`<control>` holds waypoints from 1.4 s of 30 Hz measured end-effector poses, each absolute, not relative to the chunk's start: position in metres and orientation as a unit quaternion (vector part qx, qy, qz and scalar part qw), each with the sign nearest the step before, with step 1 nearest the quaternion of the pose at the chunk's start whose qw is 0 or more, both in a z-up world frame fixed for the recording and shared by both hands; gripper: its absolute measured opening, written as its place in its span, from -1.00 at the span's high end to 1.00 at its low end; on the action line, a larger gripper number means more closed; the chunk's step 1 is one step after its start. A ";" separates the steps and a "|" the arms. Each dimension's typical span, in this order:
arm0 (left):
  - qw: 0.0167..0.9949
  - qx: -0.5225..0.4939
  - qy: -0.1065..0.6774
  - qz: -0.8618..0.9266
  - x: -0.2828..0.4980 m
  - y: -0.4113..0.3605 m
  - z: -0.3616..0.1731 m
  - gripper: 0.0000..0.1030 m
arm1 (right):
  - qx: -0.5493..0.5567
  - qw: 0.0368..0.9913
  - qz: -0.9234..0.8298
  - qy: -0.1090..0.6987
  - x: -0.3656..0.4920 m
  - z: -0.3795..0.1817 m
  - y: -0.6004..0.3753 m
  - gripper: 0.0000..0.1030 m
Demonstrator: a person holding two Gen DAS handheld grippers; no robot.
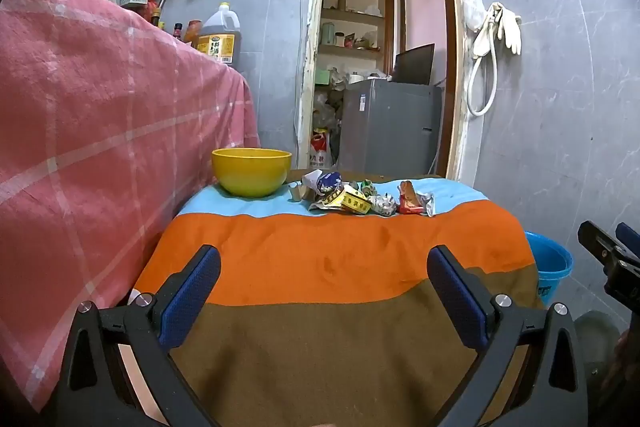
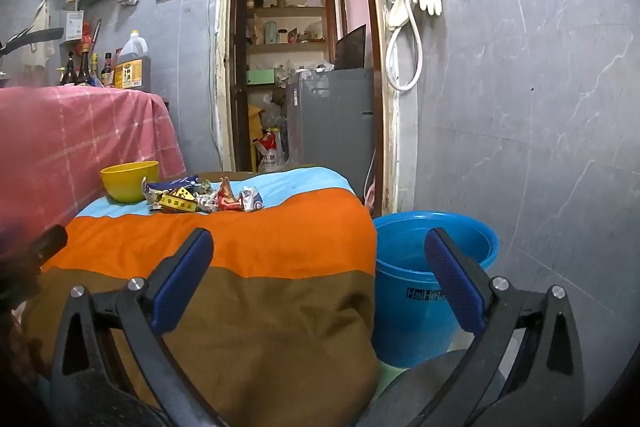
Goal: Collect trash
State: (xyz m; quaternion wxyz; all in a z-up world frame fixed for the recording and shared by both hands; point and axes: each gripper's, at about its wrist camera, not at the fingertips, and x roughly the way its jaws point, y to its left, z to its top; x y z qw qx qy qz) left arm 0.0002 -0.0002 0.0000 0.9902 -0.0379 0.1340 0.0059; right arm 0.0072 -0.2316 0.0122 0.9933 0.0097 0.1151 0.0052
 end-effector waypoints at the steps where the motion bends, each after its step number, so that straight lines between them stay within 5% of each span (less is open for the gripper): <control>1: 0.990 -0.037 0.134 0.006 0.000 0.000 0.000 -0.97 | 0.010 0.992 0.004 0.124 0.008 0.012 -0.231 -1.00; 42: 0.990 -0.044 0.137 0.003 0.008 0.005 -0.001 -0.97 | 0.005 0.993 0.005 0.117 0.007 0.011 -0.230 -1.00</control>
